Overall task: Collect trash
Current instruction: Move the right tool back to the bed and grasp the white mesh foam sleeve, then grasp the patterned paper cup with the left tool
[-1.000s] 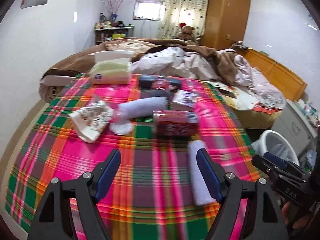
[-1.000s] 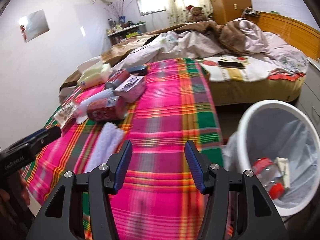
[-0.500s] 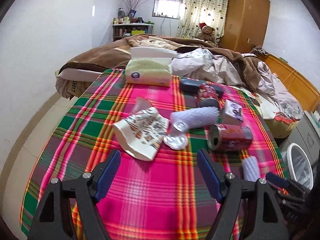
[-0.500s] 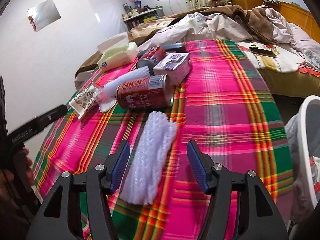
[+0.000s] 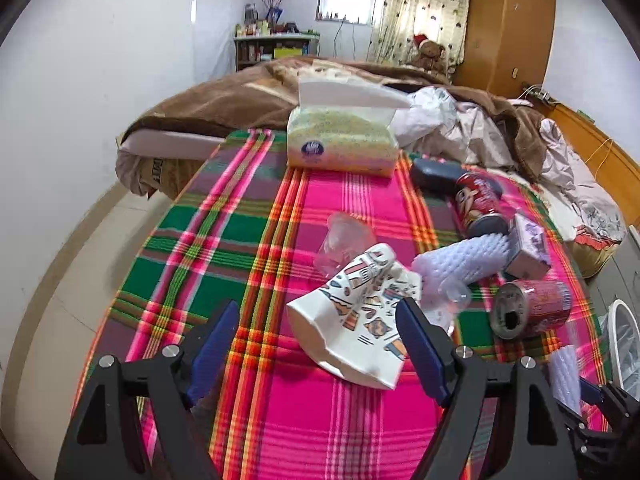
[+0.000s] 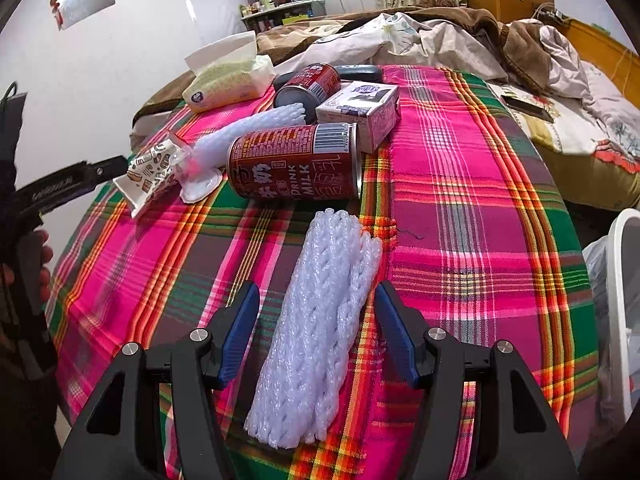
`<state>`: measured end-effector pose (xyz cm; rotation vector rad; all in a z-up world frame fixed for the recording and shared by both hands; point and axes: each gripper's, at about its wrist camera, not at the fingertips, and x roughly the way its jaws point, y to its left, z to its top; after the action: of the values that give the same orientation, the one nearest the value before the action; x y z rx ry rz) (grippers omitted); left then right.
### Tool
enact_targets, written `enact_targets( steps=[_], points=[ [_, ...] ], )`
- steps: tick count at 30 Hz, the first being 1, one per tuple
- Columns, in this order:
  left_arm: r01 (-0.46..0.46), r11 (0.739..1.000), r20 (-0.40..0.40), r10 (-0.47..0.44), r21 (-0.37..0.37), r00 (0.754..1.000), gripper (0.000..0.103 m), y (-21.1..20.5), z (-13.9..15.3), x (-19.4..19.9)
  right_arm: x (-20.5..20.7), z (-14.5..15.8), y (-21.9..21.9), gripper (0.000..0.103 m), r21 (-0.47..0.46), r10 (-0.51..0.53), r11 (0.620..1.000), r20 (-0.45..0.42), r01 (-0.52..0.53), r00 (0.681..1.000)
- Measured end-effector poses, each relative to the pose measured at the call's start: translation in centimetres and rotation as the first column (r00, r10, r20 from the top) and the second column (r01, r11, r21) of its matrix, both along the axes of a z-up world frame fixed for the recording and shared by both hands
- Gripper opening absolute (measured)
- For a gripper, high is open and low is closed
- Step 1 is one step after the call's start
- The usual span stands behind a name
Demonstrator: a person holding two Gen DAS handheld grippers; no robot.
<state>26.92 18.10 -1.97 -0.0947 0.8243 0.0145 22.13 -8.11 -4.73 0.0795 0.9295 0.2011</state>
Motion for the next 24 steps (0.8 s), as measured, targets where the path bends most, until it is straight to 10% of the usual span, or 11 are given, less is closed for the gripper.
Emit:
enact_targets(
  steps=[10, 17, 24],
  points=[
    [0.039, 0.999, -0.024, -0.040, -0.022, 0.999, 0.082, -0.3, -1.7, 1.8, 0.2, 0.0, -0.3, 0.038, -0.019, -0.022, 1.000, 0.003, 0.022, 1.000],
    [0.082, 0.996, -0.057, -0.083, -0.033, 0.995, 0.051, -1.3, -2.5, 1.8, 0.4, 0.2, -0.1, 0.034, -0.035, -0.020, 0.999, 0.012, 0.020, 1.000],
    [0.103, 0.994, -0.065, -0.104, -0.024, 0.992, 0.041, -2.0, -2.5, 1.7, 0.4, 0.0, -0.4, 0.034, -0.029, -0.023, 0.999, 0.011, 0.023, 1.000]
  ],
)
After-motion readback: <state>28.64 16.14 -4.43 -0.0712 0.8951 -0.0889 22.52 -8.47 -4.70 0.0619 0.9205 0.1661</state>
